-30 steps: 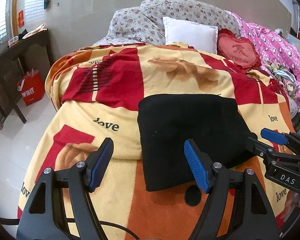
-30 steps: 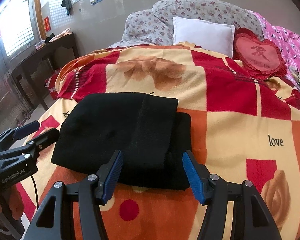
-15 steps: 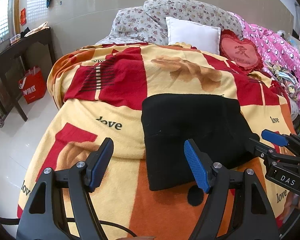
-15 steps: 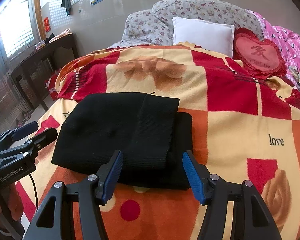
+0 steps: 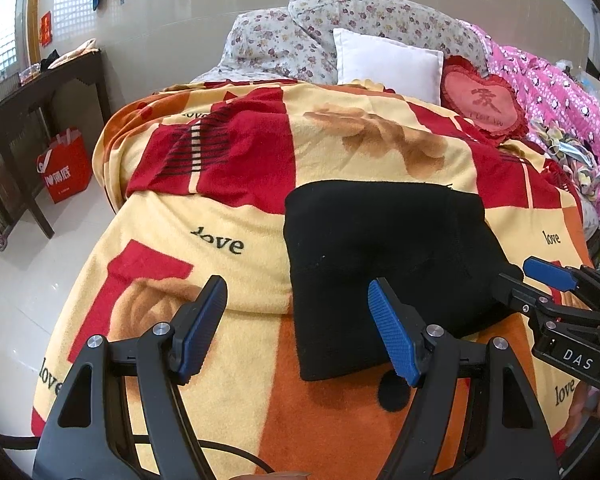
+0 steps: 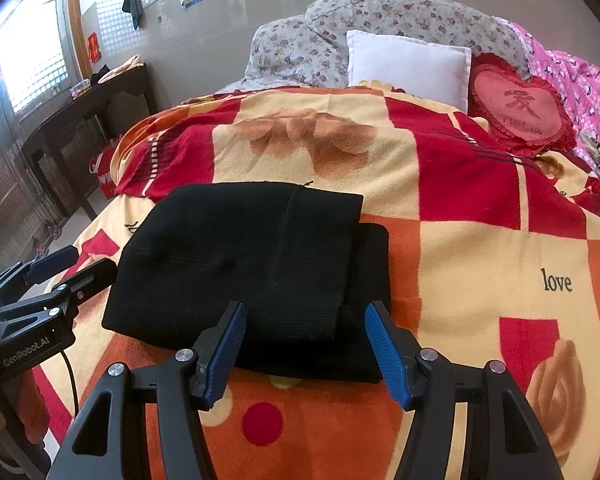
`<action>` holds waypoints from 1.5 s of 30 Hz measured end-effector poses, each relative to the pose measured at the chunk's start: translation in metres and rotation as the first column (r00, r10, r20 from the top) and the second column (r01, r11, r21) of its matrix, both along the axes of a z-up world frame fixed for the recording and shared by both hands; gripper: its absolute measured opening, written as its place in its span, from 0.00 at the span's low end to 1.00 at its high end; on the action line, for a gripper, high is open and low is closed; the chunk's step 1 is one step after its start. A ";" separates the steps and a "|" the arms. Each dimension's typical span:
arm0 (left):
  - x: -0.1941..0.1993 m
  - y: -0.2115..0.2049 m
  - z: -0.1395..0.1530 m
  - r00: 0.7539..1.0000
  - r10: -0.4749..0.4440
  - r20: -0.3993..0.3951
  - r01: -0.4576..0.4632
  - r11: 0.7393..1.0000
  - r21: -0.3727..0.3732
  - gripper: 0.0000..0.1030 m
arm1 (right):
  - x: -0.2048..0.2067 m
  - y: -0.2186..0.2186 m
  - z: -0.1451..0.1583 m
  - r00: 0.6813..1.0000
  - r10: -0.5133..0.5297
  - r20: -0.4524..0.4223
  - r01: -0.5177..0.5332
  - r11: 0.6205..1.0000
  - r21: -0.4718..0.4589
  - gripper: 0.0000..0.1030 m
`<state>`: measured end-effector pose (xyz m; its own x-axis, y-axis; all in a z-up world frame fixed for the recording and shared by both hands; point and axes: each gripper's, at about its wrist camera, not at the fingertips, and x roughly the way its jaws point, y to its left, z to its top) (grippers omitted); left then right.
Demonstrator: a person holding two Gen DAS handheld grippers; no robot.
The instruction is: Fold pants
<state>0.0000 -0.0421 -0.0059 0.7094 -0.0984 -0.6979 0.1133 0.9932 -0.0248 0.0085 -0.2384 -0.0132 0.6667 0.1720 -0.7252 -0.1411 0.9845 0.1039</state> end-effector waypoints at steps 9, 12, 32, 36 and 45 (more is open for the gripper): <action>0.000 -0.001 0.000 1.000 -0.002 0.002 0.002 1.000 0.002 0.71 | 0.001 0.001 -0.001 1.000 0.000 -0.003 0.000 1.000 -0.002 0.59; -0.001 -0.001 0.000 1.000 -0.003 0.002 0.003 1.000 0.002 0.71 | 0.001 0.001 -0.001 1.000 0.001 -0.003 -0.001 1.000 -0.002 0.59; -0.004 -0.004 0.000 1.000 -0.015 0.004 0.015 1.000 0.016 0.71 | 0.002 0.001 -0.001 1.000 0.003 -0.004 -0.003 1.000 -0.002 0.59; -0.004 -0.004 0.000 1.000 -0.013 0.003 0.013 1.000 0.013 0.71 | 0.002 0.001 -0.001 1.000 0.005 -0.004 -0.005 1.000 -0.005 0.59; -0.004 -0.004 0.000 1.000 -0.014 0.004 0.014 1.000 0.013 0.71 | 0.001 0.002 -0.001 1.000 0.009 -0.004 -0.009 1.000 -0.007 0.59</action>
<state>-0.0038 -0.0463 -0.0059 0.7105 -0.0995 -0.6966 0.1274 0.9918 -0.0117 0.0099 -0.2362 -0.0144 0.6623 0.1726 -0.7291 -0.1494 0.9840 0.0973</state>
